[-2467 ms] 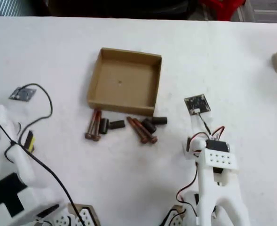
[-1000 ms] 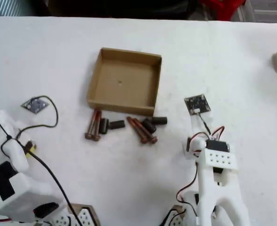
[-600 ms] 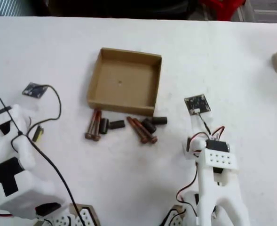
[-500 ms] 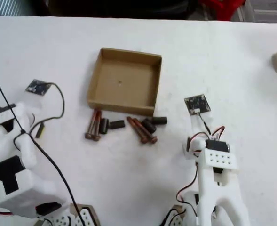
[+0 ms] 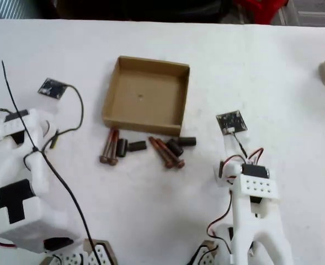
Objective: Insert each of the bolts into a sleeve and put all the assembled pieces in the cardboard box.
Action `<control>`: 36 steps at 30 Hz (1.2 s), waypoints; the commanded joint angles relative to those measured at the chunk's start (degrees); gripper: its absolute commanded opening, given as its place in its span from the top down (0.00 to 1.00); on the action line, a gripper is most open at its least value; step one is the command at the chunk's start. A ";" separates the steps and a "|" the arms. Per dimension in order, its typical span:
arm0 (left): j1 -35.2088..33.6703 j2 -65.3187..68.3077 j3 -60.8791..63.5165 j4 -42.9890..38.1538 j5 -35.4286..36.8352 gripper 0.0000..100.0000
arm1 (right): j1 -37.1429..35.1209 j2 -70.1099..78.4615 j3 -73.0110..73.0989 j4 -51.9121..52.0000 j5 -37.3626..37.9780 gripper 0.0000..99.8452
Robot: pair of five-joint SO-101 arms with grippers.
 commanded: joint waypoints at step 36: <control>0.75 32.40 -52.92 23.82 0.35 0.97 | -0.31 -0.92 -0.26 -1.01 0.88 0.98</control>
